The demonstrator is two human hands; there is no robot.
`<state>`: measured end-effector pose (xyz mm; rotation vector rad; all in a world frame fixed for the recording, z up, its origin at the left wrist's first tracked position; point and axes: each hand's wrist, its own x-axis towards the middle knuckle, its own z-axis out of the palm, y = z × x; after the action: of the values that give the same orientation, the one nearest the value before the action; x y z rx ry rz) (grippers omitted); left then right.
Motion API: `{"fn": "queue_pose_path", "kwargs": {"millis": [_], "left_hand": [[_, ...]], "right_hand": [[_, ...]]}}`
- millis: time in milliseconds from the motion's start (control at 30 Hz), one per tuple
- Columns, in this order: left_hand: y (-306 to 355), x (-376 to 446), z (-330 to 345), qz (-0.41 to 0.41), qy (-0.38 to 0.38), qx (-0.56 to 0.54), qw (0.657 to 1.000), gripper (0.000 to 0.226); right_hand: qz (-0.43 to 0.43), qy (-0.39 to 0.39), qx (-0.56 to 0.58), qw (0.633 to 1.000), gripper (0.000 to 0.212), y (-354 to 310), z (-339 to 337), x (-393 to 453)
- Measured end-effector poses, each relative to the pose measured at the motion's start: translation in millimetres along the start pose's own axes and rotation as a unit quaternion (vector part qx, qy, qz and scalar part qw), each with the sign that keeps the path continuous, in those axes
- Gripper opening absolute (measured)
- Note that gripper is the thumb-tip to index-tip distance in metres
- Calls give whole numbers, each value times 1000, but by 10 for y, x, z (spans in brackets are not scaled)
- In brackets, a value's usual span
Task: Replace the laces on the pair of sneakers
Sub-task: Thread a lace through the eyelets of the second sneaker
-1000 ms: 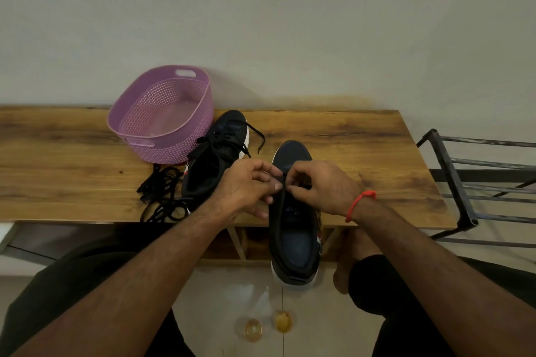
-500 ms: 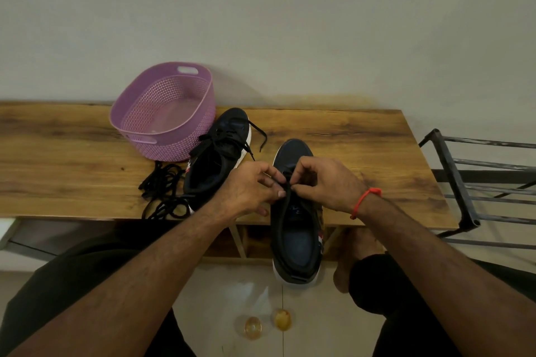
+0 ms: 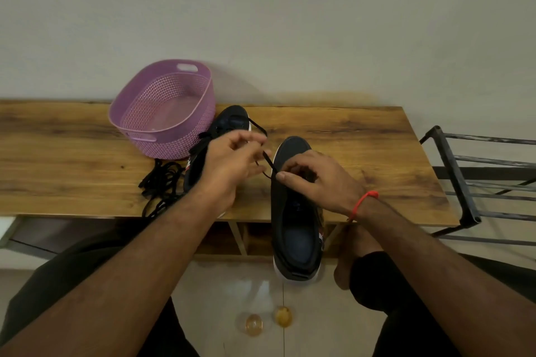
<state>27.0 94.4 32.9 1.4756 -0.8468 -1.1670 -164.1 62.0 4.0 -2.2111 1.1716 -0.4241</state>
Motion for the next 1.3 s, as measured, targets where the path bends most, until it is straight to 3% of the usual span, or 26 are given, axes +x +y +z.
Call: {"fn": "queue_pose_path", "kwargs": {"millis": [100,167,200,267,300,367,400,433,467,500,567,600,667,733,800,933,1000,1033,1100,1167,1200,1300], "left_hand": [[189,68,-156,-4,32,-283,958,21],[216,128,-273,9,65,-292,954,20],[209,140,-296,23,72,-226,971,22],[143,110,-258,91,46,75,992,23],[83,77,-226,133,-9,266,955,20],[-56,6,-147,115,-184,515,829,18],[-113,-14,-122,77,-239,552,795,18],[-119,-34,-114,62,-245,550,796,14],[-101,-39,-125,88,-201,520,825,10],[-58,-25,-139,146,-111,464,867,11],[98,18,-179,244,96,243,934,19],[172,51,-215,250,139,114,951,24],[227,89,-243,186,116,-112,969,28],[234,54,-231,77,26,-279,957,27],[247,70,-265,55,5,-284,957,28],[353,148,-410,160,118,-265,944,30],[330,164,-443,142,144,-209,957,29],[307,157,-445,101,122,-140,977,28],[256,84,-420,-30,3,62,998,31],[183,-36,-356,-119,-123,252,953,37],[128,-86,-306,-112,-139,333,926,37],[-37,-87,-189,12,-57,508,860,37]], "right_hand": [[18,-43,-115,992,42,-4,42,6],[35,-58,-119,991,38,6,43,13],[39,-59,-112,991,36,10,35,13],[44,-63,-104,992,35,6,8,18],[48,-65,-103,991,36,-2,-4,16],[56,-65,-105,991,39,-4,-18,11],[58,-66,-106,990,40,-2,-19,9],[61,-67,-107,990,41,-4,-20,9],[66,-68,-107,990,42,-7,-22,6],[70,-67,-105,990,43,-10,-27,1],[74,-68,-99,990,45,-25,-39,2],[73,-68,-95,990,45,-32,-43,5],[72,-67,-88,991,47,-36,-44,10],[74,-64,-87,991,48,-32,-40,12],[77,-65,-99,990,48,-26,-30,15],[80,-75,-113,988,44,-33,-2,29],[81,-83,-127,985,44,-39,8,36],[81,-88,-135,984,45,-41,6,35],[79,-89,-139,983,45,-43,-6,33],[81,-96,-120,985,48,-54,-37,17],[81,-100,-105,986,50,-59,-57,8],[76,-77,-7,994,47,-74,-112,-11]]}}
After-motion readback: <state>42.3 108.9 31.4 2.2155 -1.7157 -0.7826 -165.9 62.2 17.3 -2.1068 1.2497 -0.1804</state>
